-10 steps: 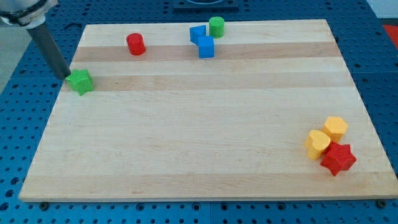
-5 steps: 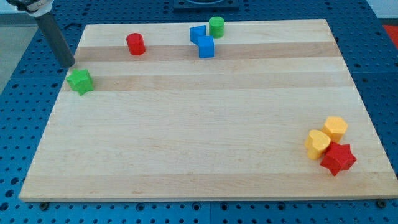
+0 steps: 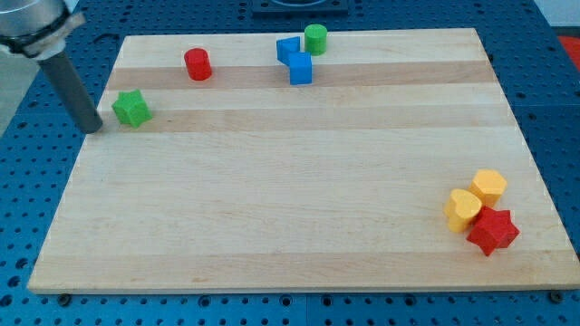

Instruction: Push the green star towards the center

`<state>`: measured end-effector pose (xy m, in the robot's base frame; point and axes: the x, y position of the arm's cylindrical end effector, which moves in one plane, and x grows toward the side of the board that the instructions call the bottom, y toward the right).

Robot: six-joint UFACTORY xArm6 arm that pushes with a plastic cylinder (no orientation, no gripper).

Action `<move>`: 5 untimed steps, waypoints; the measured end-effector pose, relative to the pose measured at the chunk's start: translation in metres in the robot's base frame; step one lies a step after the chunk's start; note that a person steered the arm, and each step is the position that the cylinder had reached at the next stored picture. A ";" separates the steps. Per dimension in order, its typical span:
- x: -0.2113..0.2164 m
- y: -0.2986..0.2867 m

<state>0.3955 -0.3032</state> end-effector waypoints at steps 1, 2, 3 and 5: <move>-0.015 0.018; -0.036 0.034; -0.040 0.076; 0.006 0.233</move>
